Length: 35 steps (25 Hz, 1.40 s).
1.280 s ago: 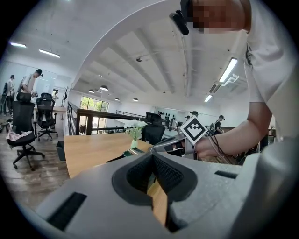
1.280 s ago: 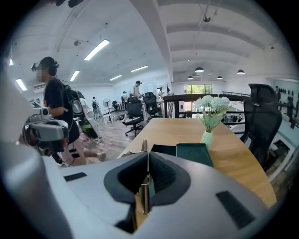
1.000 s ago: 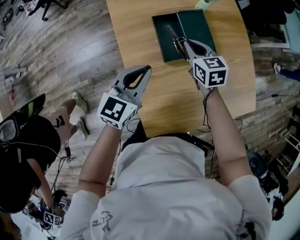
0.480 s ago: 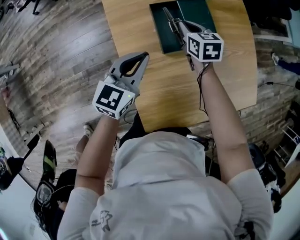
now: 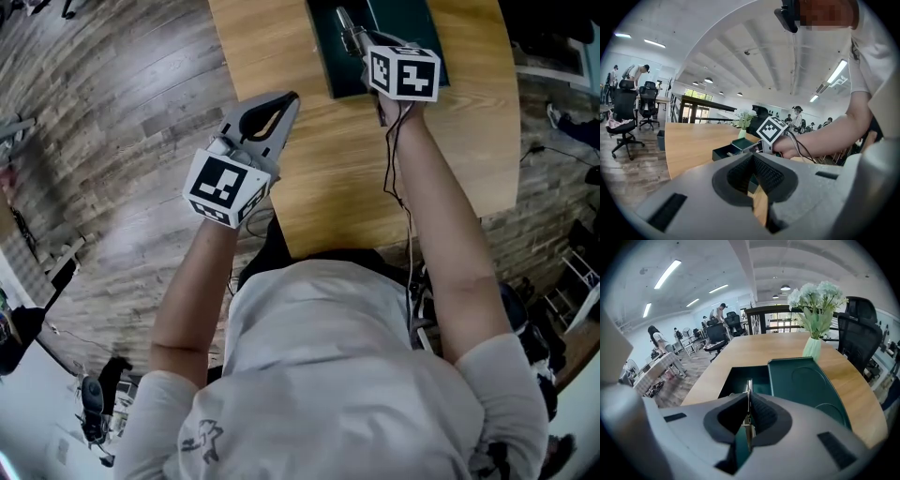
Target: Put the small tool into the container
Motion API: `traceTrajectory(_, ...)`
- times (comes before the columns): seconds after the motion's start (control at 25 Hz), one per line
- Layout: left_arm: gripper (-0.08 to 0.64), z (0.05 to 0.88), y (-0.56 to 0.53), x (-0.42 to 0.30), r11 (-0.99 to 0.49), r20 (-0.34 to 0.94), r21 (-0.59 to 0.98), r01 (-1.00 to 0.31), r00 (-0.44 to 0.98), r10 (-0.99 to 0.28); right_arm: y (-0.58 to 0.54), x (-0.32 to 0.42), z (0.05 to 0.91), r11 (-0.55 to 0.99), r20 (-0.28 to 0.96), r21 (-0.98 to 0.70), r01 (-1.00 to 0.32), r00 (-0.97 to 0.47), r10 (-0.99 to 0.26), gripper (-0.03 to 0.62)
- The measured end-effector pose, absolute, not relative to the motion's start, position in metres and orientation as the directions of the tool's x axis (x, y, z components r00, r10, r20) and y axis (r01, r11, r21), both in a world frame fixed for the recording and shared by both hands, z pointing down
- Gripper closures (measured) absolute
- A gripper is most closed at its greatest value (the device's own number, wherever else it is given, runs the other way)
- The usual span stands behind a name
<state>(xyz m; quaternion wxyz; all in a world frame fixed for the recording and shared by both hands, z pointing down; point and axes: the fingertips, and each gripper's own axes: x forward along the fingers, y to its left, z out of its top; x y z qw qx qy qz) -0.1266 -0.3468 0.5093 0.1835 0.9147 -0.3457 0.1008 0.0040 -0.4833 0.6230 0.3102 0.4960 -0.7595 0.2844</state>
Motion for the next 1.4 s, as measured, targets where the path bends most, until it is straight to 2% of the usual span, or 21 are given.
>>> traceTrajectory(0.4,0.555,0.509,-0.344,-0.129,-0.693,0.313,0.258,-0.673,0.737,-0.599,-0.486,-0.002,0.617,0.349,0.74,-0.149,-0.925,-0.339,-0.58,0.525)
traceTrajectory(0.96,0.555,0.494,-0.33,-0.116,-0.698,0.301,0.231,-0.678,0.732,-0.612,-0.457,-0.003,0.581,0.417,0.692,-0.135,-0.899,-0.387,-0.61,0.525)
traceTrajectory(1.4,0.555,0.471,-0.31,-0.108,-0.685,0.274,0.196,-0.702,0.71,-0.649,-0.409,-0.006,0.528,0.499,0.622,-0.144,-0.855,-0.47,-0.626,0.558)
